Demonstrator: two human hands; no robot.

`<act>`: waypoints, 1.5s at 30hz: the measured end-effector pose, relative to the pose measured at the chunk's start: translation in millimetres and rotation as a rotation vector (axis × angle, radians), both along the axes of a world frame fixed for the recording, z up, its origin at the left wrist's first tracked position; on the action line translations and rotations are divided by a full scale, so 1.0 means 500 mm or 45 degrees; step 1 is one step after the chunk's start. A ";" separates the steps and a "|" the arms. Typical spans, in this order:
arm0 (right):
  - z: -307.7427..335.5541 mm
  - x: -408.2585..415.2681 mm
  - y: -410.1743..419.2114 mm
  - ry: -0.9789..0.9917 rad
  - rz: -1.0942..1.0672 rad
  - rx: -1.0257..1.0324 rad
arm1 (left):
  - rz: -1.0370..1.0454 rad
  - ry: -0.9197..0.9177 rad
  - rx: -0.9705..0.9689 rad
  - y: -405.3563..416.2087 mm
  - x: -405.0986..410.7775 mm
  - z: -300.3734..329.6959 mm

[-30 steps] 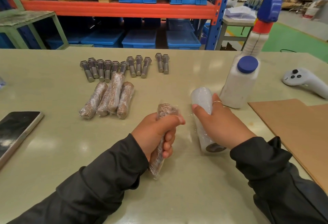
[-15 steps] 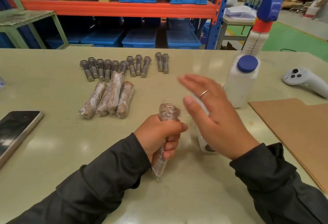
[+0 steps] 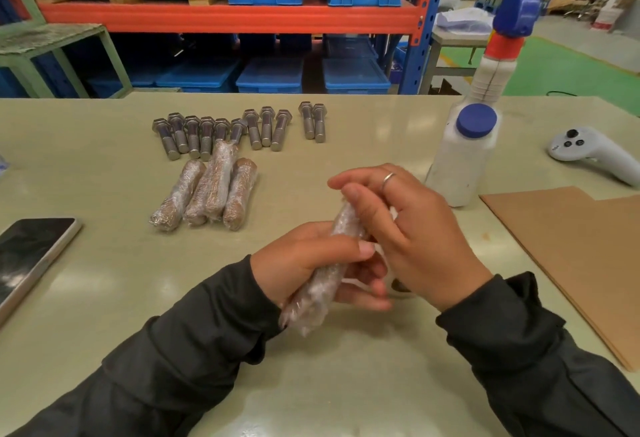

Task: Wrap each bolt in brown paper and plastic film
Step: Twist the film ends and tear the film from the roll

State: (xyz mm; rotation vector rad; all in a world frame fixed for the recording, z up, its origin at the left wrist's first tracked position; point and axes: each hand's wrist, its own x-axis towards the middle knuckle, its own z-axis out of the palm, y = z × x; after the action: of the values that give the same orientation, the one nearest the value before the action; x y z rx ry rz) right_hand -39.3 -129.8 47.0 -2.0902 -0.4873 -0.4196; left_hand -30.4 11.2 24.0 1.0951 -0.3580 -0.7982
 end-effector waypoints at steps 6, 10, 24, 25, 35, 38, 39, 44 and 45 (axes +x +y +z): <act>-0.011 0.013 -0.016 -0.211 -0.511 -0.204 | 0.343 -0.590 0.638 -0.017 -0.005 -0.022; -0.009 0.012 -0.013 -0.133 -0.356 -0.339 | 0.460 -0.585 0.672 -0.014 -0.002 -0.030; -0.015 0.020 -0.021 -0.183 -0.405 -0.227 | 0.698 -1.401 1.019 -0.025 -0.024 -0.030; -0.018 0.020 -0.020 -0.180 -0.415 -0.209 | 0.703 -1.524 1.047 -0.026 -0.027 -0.031; -0.032 0.029 -0.020 0.010 -0.360 -0.013 | 0.897 -1.398 1.167 0.001 0.015 -0.034; -0.039 0.032 -0.027 0.081 -0.468 -0.216 | 1.068 -1.251 1.332 0.024 0.051 -0.045; -0.041 0.032 -0.027 0.141 -0.474 -0.316 | 1.082 -1.237 1.390 0.031 0.060 -0.050; -0.042 0.024 -0.027 0.363 -0.411 -0.558 | 1.098 -1.278 1.589 0.056 0.107 -0.057; -0.041 0.023 -0.028 0.375 -0.405 -0.573 | 1.080 -1.279 1.643 0.056 0.117 -0.058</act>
State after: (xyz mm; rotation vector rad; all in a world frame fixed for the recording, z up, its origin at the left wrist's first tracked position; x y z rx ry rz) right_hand -27.6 -143.8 26.5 -2.6266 -0.0723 -0.1831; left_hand 28.0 39.5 -4.9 2.5965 -0.1149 0.5054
